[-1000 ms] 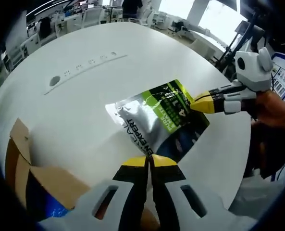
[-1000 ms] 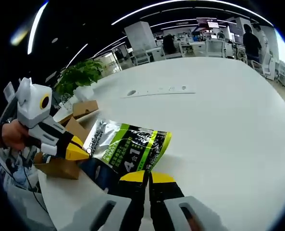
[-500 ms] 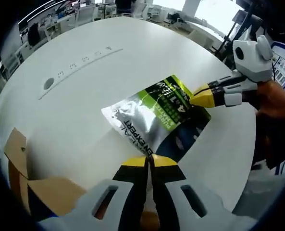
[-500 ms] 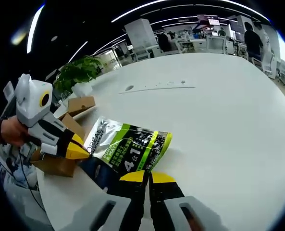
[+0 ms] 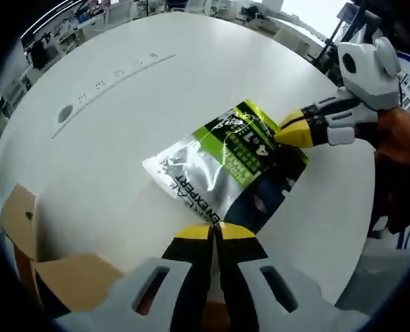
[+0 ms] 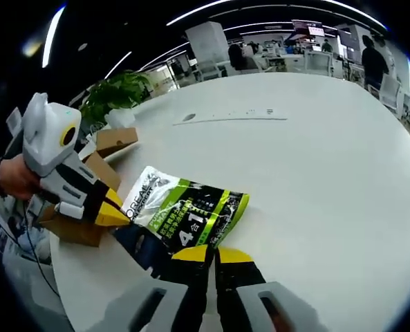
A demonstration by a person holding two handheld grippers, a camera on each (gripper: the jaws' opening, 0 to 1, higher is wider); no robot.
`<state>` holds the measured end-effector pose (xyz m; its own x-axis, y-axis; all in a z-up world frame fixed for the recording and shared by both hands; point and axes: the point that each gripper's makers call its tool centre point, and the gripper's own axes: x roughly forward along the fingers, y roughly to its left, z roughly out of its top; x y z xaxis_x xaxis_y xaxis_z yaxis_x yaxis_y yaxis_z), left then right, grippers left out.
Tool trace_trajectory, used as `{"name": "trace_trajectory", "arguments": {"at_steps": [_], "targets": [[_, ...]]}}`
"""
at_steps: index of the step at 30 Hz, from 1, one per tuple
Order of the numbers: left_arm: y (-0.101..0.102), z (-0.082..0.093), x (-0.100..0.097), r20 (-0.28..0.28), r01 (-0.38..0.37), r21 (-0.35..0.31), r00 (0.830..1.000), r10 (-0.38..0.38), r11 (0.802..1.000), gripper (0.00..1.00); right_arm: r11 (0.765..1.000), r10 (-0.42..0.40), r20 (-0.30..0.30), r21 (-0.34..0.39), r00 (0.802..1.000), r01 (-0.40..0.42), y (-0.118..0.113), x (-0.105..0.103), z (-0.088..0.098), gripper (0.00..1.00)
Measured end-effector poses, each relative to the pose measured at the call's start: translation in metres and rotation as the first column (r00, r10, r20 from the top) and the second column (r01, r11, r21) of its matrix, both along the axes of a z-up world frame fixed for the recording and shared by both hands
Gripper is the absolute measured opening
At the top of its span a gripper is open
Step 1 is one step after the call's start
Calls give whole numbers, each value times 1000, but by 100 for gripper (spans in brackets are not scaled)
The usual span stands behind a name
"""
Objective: Operate the shoe box by opening the lid, removing the specified soft item, and placing it in the target area until the item is outside and the box remains undamaged.
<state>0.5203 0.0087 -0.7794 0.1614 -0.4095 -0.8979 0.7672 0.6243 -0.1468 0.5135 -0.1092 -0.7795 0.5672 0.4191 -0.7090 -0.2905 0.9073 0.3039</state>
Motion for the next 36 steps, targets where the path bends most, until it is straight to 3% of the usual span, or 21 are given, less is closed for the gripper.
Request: {"name": "trace_trajectory", "arguments": {"at_steps": [25, 36], "targets": [[4, -7, -1, -40, 6, 52, 999, -4, 999, 4, 999, 4, -15, -34, 1000, -5, -4, -4, -6, 0], [5, 5, -1, -29, -13, 34, 999, 14, 999, 7, 999, -20, -13, -42, 1000, 19, -11, -9, 4, 3]]}}
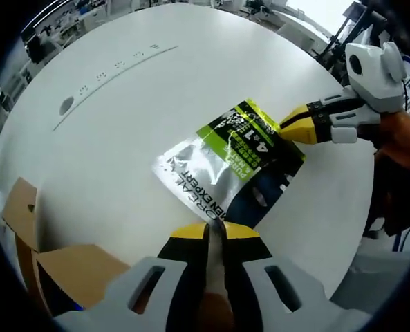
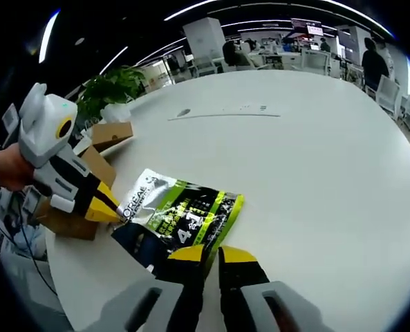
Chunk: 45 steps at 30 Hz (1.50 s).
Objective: Operate the shoe box by opening the lid, removing the specified soft item, and placing it in the target area until the item is outside and the box remains undamaged.
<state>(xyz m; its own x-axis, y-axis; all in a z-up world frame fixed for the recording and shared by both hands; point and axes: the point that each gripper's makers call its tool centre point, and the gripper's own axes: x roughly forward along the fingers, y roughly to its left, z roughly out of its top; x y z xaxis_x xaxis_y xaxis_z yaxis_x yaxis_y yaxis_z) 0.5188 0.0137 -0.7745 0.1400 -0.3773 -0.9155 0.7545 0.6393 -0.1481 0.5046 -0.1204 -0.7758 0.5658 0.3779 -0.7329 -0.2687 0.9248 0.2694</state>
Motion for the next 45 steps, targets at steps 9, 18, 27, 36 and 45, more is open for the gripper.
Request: {"name": "trace_trajectory", "arguments": {"at_steps": [9, 18, 27, 36, 45], "targets": [[-1, 28, 0, -15, -51, -106, 999, 50, 993, 11, 1000, -21, 23, 0, 1000, 21, -4, -10, 19, 5], [14, 55, -3, 24, -61, -140, 998, 65, 988, 12, 999, -49, 52, 20, 997, 48, -6, -18, 40, 7], [37, 83, -9, 57, -82, -202, 994, 95, 976, 15, 994, -85, 81, 73, 993, 79, 2, -28, 59, 8], [60, 108, -23, 77, -124, -258, 986, 149, 958, 16, 990, -90, 108, 116, 990, 78, 23, -34, 76, 11], [83, 124, -41, 80, -160, -309, 978, 193, 938, 19, 988, -64, 118, 148, 991, 46, 50, -44, 85, 13]]}}
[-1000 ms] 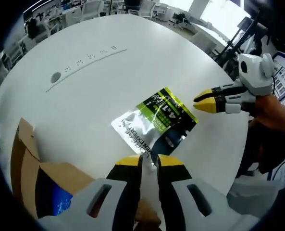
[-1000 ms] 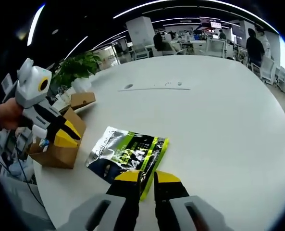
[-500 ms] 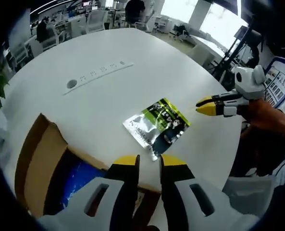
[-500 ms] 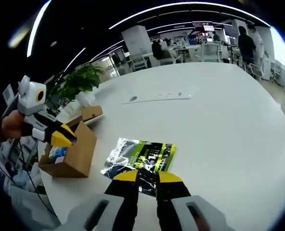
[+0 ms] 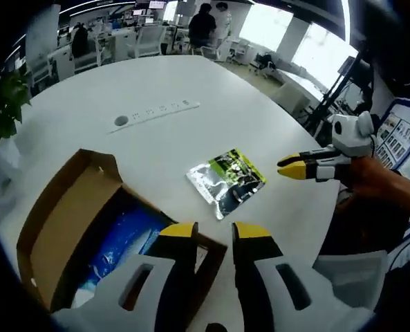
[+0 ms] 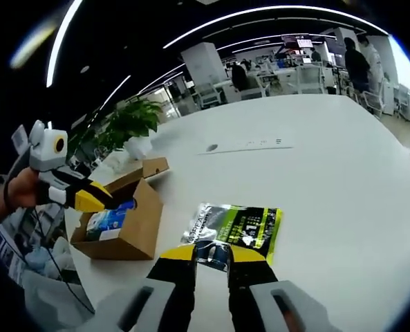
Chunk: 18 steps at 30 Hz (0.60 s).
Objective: Operate the shoe box by opening the lid, removing the specified soft item, and placing it in the target area until the item is outside and the box remains undamaged.
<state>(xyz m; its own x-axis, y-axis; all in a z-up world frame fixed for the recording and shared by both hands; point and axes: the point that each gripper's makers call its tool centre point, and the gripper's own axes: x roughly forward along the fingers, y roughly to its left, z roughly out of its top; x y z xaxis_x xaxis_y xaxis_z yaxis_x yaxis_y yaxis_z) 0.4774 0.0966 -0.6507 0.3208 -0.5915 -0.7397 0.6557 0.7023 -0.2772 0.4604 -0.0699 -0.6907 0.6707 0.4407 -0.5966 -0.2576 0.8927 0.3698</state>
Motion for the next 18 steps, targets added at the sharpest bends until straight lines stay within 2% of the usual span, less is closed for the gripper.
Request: {"name": "trace_trajectory", "arguments": {"at_steps": [4, 10, 18], "targets": [[14, 4, -4, 1, -30, -25, 1000, 30, 999, 20, 999, 2, 5, 33, 1000, -3, 12, -2, 4, 14], [38, 6, -8, 11, -66, -39, 998, 66, 997, 22, 999, 29, 6, 40, 1000, -29, 30, -6, 7, 15], [72, 4, -10, 25, -107, -44, 994, 108, 993, 25, 997, 43, 31, 70, 999, -45, 44, 1, 12, 17]]}}
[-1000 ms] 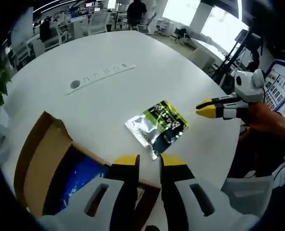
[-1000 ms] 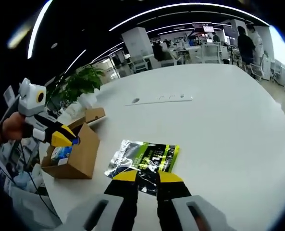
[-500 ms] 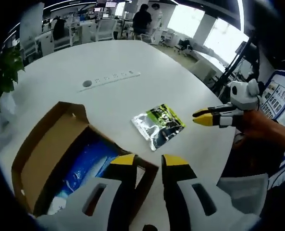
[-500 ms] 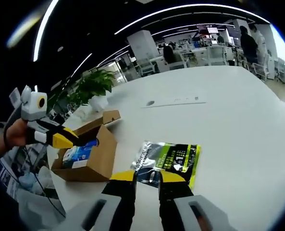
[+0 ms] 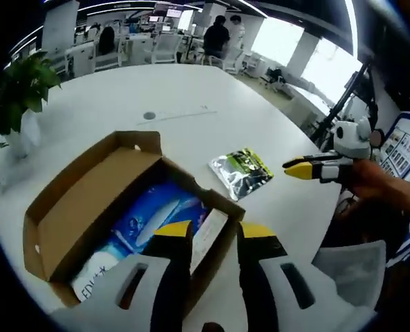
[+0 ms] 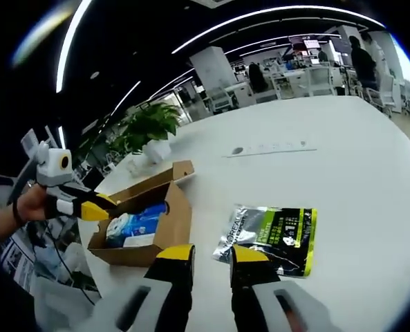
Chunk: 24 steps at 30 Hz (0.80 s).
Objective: Operate the shoe box by opening the lid, removing the specified soft item, and placing it in the target area until the item is outside and the box remains undamaged.
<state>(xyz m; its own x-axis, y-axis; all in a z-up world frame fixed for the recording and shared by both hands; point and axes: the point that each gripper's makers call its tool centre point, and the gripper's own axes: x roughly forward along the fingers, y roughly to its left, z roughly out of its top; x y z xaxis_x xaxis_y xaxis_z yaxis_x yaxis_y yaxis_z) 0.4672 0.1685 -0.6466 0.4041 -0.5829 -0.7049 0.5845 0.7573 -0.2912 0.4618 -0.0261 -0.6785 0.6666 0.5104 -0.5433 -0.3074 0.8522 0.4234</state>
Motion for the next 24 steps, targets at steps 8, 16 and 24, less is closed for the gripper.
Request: {"name": "trace_trajectory", "arguments": {"at_steps": [8, 16, 24], "targets": [[27, 2, -9, 8, -48, -13, 999, 48, 999, 25, 999, 46, 7, 4, 999, -46, 22, -1, 0, 20], [47, 3, -17, 21, -72, -38, 997, 73, 997, 28, 997, 73, 9, 20, 997, -73, 41, -7, 0, 21], [67, 1, -29, 30, -102, -40, 994, 104, 994, 32, 994, 105, 12, 33, 994, -106, 61, -13, 3, 23]]}}
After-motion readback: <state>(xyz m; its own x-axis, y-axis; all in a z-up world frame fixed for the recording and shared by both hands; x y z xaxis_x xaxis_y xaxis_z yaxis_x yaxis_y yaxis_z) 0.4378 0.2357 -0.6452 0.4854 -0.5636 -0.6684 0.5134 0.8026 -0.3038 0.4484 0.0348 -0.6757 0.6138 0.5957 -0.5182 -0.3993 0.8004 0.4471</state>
